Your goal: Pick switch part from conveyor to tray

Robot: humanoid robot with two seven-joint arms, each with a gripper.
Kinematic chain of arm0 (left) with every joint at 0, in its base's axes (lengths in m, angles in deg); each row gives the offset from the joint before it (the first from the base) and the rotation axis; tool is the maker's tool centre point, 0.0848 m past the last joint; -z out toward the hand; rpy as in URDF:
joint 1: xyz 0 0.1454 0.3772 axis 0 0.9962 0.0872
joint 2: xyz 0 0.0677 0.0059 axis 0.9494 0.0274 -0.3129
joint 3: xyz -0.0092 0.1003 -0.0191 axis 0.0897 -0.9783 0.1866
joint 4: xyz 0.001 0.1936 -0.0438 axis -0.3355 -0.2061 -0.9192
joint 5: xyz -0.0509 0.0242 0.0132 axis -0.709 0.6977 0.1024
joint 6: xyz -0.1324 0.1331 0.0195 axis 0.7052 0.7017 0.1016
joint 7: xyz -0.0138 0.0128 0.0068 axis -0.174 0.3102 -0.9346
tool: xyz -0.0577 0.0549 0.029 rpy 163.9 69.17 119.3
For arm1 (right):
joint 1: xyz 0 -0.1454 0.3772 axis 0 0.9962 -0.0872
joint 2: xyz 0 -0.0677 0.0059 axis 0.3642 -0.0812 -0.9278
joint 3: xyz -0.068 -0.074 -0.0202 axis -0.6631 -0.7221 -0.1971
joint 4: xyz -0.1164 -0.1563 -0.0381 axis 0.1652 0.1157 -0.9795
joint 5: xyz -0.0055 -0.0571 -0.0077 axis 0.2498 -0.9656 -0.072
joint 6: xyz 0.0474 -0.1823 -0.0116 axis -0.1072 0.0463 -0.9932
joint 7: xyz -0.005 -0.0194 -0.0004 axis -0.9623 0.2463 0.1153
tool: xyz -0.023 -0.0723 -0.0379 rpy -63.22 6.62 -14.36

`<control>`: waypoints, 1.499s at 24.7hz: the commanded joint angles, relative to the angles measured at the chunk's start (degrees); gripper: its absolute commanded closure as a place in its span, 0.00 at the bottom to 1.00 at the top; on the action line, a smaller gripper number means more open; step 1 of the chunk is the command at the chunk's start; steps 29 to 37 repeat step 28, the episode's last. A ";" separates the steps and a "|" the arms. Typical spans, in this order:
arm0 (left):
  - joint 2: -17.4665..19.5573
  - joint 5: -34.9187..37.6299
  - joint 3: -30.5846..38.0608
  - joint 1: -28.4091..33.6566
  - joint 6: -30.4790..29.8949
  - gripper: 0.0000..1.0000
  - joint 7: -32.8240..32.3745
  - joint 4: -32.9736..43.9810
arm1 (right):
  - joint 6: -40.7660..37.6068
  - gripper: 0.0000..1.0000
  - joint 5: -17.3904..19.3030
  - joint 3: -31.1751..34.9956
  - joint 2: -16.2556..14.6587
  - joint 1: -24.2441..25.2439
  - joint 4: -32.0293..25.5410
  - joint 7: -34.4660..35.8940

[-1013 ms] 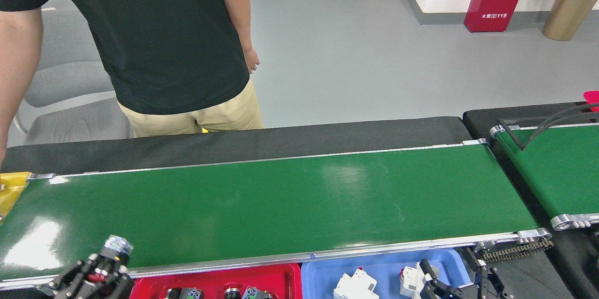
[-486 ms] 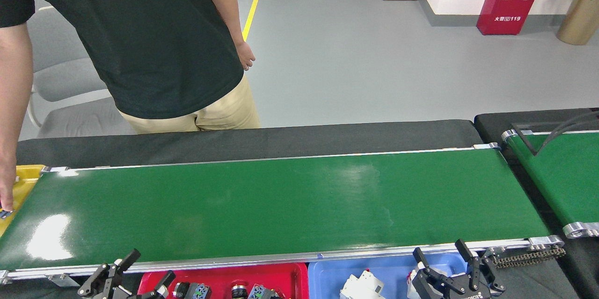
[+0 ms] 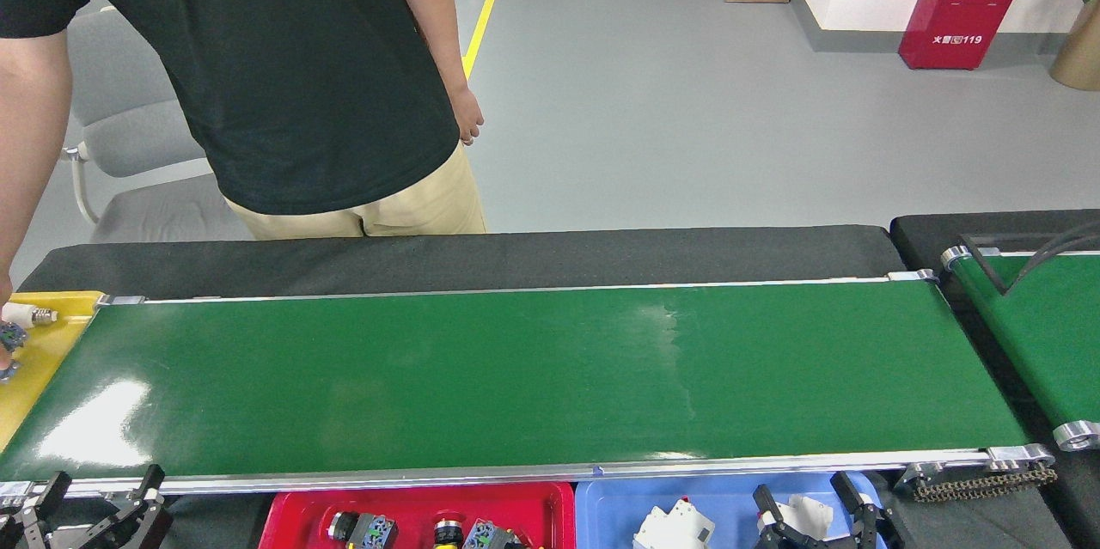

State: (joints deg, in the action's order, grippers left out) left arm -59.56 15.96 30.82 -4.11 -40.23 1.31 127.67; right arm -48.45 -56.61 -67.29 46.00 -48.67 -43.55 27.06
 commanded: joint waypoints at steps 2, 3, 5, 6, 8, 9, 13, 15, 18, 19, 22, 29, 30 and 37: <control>0.22 -0.46 0.54 0.74 -1.06 0.00 0.49 0.68 | 0.44 0.01 0.10 0.16 0.71 -0.02 -0.96 0.26; 0.22 -0.37 0.54 0.83 -1.06 0.01 0.49 0.68 | 0.53 0.01 0.10 0.25 0.98 -0.11 -0.96 0.26; 0.13 -0.37 0.54 0.83 -0.97 0.01 0.49 0.68 | 0.53 0.01 0.10 1.22 0.89 -0.11 -0.96 0.26; 0.13 -0.37 0.54 0.83 -0.97 0.01 0.49 0.77 | 0.53 0.01 0.10 2.01 0.80 -0.11 -0.96 0.26; 0.22 -0.37 0.54 0.74 -0.53 0.01 0.49 0.68 | 0.53 0.01 0.10 3.33 0.71 -0.20 -0.96 0.26; 0.22 -0.37 0.54 0.74 -0.53 0.01 0.49 0.77 | 0.53 0.01 0.10 4.03 0.71 -0.20 -0.96 0.26; 0.22 -0.37 0.54 0.74 -0.44 0.01 0.49 1.47 | 4.39 0.02 -0.78 4.82 0.80 -0.20 -0.96 0.17; 0.22 -0.37 0.54 0.66 -0.36 0.01 0.49 1.56 | 7.82 0.02 -2.89 4.65 0.80 -0.29 -0.96 0.17; 0.31 -0.20 0.63 0.66 -0.27 0.01 0.40 1.65 | 8.96 0.02 -5.62 4.56 0.89 -0.55 -0.96 0.26; 0.31 -0.11 0.72 0.66 -0.27 0.01 0.40 1.56 | 8.96 0.02 -5.79 4.56 0.80 -0.55 -0.96 0.26; 0.40 -0.02 2.56 0.74 -0.27 0.01 0.40 1.38 | 8.88 0.02 -7.81 4.56 0.36 -0.82 -0.96 0.35; 0.48 0.07 2.91 1.01 -0.27 0.01 0.40 1.12 | 8.61 0.02 -8.34 4.47 0.10 -2.31 -0.96 0.79; 0.48 0.07 2.91 1.01 -0.27 0.01 0.40 1.12 | 8.61 0.02 -8.34 4.47 0.10 -2.31 -0.96 0.79; 0.48 0.07 2.91 1.01 -0.27 0.01 0.40 1.12 | 8.61 0.02 -8.34 4.47 0.10 -2.31 -0.96 0.79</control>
